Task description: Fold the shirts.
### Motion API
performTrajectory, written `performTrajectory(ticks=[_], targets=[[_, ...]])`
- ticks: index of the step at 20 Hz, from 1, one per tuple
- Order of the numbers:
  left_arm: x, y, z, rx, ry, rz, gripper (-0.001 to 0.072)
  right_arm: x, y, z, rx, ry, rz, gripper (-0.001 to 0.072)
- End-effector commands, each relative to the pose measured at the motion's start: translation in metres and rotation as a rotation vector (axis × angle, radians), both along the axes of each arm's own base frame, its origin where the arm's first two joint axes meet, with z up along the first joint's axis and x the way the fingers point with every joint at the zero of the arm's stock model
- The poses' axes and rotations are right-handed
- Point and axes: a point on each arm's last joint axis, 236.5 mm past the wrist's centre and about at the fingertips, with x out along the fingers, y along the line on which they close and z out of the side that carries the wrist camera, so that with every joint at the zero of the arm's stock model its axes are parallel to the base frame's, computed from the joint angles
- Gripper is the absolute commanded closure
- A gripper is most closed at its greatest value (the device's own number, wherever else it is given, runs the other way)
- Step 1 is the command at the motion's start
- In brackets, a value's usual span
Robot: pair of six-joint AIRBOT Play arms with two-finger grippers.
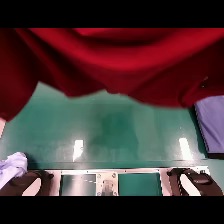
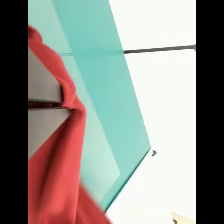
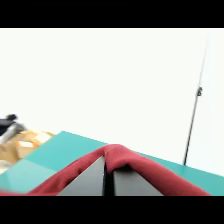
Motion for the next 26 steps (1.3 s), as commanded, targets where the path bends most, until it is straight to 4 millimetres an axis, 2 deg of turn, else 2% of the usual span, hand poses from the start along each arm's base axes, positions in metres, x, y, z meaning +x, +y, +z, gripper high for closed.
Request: performTrajectory(ticks=[1,2,4,7,9,11,12,14,15,17,18,19,20,21,23,24,25,26], targets=[[0.035,0.0,-0.043,0.012,0.143,-0.006,0.0688,0.066,-0.011,-0.033,0.026,0.136,-0.032,0.0696],[0.052,0.0,-0.069,0.017,0.227,-0.01,0.0688,0.095,-0.012,-0.058,0.034,0.22,-0.028,0.0696],[0.085,-0.001,-0.137,0.026,0.428,-0.023,0.0688,0.155,-0.012,-0.117,0.041,0.384,-0.017,0.0696],[0.117,-0.004,-0.265,0.002,0.771,-0.032,0.0688,0.228,-0.006,-0.224,0.077,0.638,0.015,0.0696],[0.127,-0.004,-0.355,-0.026,0.949,-0.02,0.0688,0.259,0.005,-0.302,0.075,0.797,0.038,0.0696],[0.138,-0.004,-0.437,-0.081,1.066,0.025,0.0688,0.278,0.018,-0.373,0.074,0.938,0.059,0.0695],[0.144,-0.005,-0.473,-0.11,1.109,0.042,0.0688,0.284,0.025,-0.405,0.078,0.999,0.07,0.0695],[0.165,-0.008,-0.518,-0.157,1.142,0.058,0.0688,0.291,0.037,-0.456,0.089,1.091,0.085,0.0695],[0.179,-0.011,-0.528,-0.193,1.144,0.064,0.0688,0.293,0.04,-0.474,0.103,1.123,0.086,0.0694],[0.211,-0.015,-0.531,-0.227,1.097,0.056,0.0688,0.299,0.038,-0.495,0.135,1.16,0.061,0.0691],[0.224,-0.015,-0.525,-0.215,1.057,0.04,0.0687,0.3,0.033,-0.496,0.14,1.159,0.05,0.0548],[0.236,-0.013,-0.514,-0.206,1.018,0.034,0.0684,0.301,0.024,-0.493,0.146,1.159,0.043,0.0295],[0.244,-0.011,-0.503,-0.19,0.981,0.034,0.0423,0.298,0.013,-0.487,0.149,1.176,0.046,0.0226],[0.25,-0.007,-0.491,-0.18,0.968,0.032,0.0073,0.29,-0.001,-0.48,0.148,1.206,0.056,0.0226],[0.247,0.007,-0.473,-0.15,1.002,0.017,0.0058,0.267,-0.033,-0.472,0.147,1.282,0.07,0.0227],[0.242,0.017,-0.467,-0.126,1.028,0.012,0.0057,0.25,-0.051,-0.473,0.156,1.339,0.071,0.0267],[0.237,0.03,-0.462,-0.106,1.055,0.014,0.0058,0.233,-0.065,-0.477,0.17,1.391,0.07,0.0343],[0.232,0.046,-0.457,-0.09,1.083,0.027,0.0058,0.214,-0.078,-0.485,0.201,1.448,0.059,0.0351]])
